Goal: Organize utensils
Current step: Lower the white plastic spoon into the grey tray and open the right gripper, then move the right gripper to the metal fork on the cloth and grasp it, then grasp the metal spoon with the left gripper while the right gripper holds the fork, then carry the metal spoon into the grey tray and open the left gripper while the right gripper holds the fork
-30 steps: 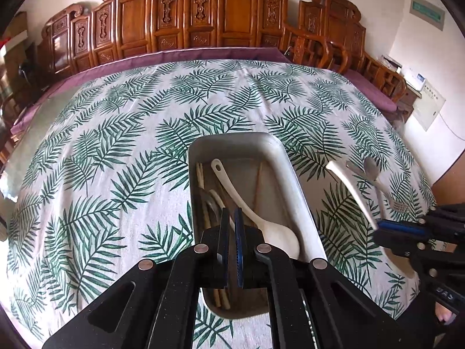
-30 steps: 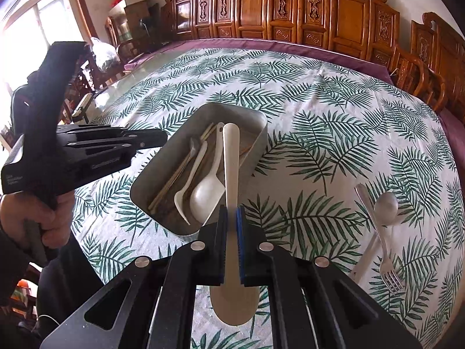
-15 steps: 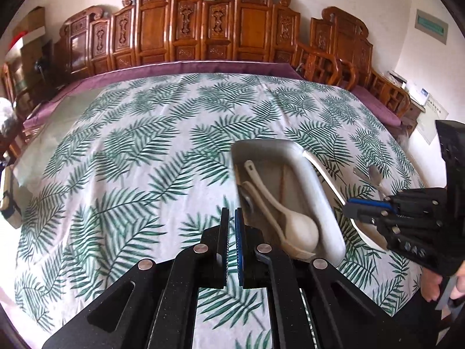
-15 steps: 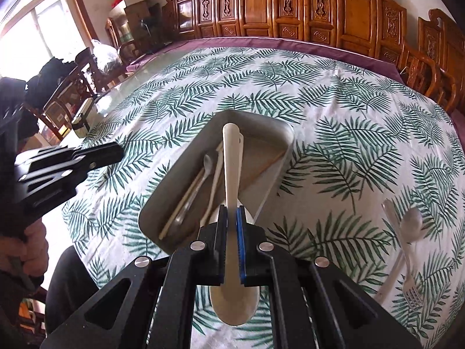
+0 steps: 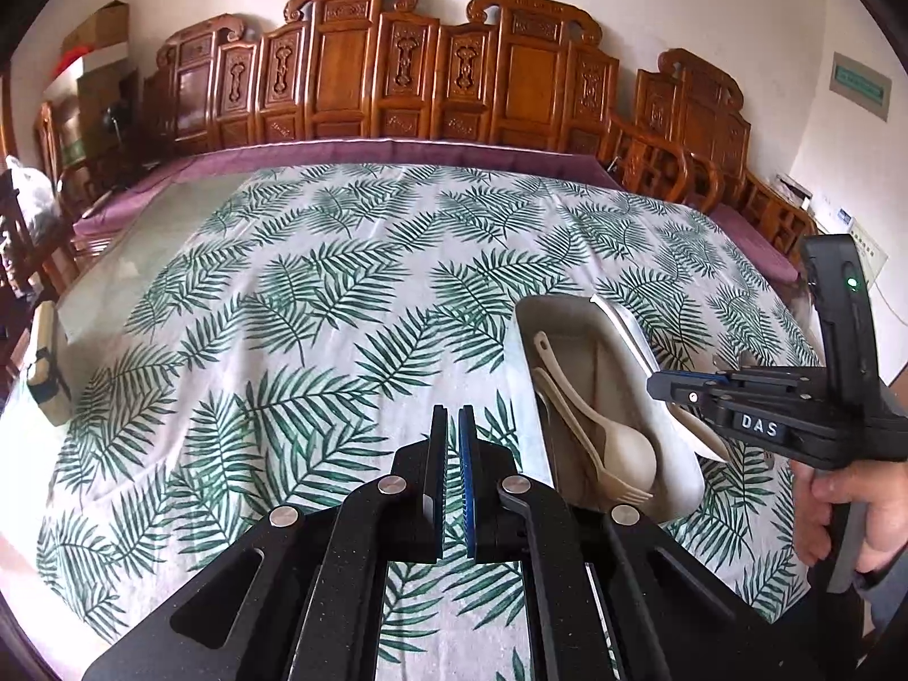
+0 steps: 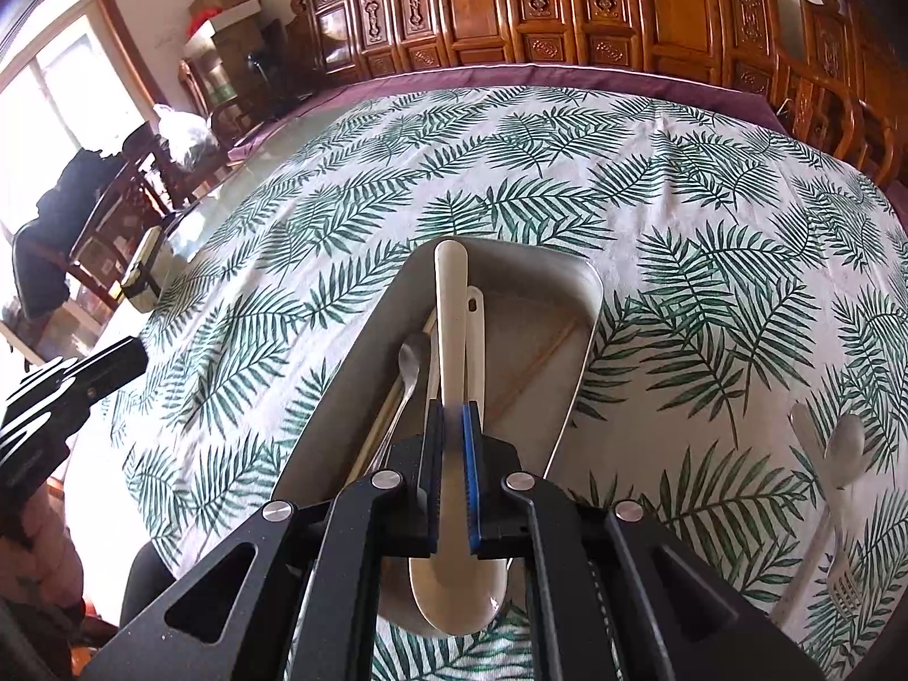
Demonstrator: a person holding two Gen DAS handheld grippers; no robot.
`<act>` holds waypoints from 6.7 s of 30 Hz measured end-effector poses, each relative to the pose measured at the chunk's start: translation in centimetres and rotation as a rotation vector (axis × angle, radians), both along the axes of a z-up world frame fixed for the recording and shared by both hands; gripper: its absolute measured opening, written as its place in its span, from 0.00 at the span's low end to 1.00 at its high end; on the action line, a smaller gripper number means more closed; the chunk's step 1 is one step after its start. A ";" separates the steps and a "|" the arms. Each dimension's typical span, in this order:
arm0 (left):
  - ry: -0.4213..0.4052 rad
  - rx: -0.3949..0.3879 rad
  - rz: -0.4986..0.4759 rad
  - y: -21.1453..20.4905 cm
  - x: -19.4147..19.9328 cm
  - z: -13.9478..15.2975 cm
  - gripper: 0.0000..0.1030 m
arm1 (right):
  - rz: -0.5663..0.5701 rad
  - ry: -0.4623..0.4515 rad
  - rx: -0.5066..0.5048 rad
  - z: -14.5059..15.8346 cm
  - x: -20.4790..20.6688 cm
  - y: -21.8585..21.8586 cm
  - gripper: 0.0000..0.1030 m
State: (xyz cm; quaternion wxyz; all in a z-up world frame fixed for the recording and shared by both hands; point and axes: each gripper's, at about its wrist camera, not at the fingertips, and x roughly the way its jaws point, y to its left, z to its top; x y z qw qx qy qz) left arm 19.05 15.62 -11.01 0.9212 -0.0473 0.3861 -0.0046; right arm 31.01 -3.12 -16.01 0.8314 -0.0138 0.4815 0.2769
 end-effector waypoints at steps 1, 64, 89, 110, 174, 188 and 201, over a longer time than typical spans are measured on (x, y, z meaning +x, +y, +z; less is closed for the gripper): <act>-0.002 0.005 0.001 0.1 0.0 0.0 0.03 | -0.004 0.001 -0.001 -0.1 0.2 0.1 0.08; 0.016 0.041 -0.253 -15.8 -0.4 -2.1 0.73 | -0.133 -0.035 -0.262 -6.2 0.6 -22.8 0.20; 0.042 0.088 -0.318 -20.4 -0.3 -2.4 0.73 | -0.126 -0.028 -0.207 -4.6 -1.8 -24.0 0.07; 0.118 0.135 -0.431 -31.7 6.5 -5.8 0.70 | -0.267 0.003 -0.146 -4.7 -2.6 -32.4 0.08; 0.168 0.152 -0.463 -33.7 9.1 -4.4 0.05 | -0.267 0.011 -0.118 -4.5 -2.6 -31.4 0.08; 0.120 0.136 -0.382 -27.2 7.1 -1.6 0.05 | -0.186 -0.044 -0.108 -2.1 -4.0 -27.7 0.08; 0.113 0.125 -0.272 -19.5 6.6 -1.3 0.05 | -0.087 -0.077 -0.115 -0.9 -5.5 -22.8 0.08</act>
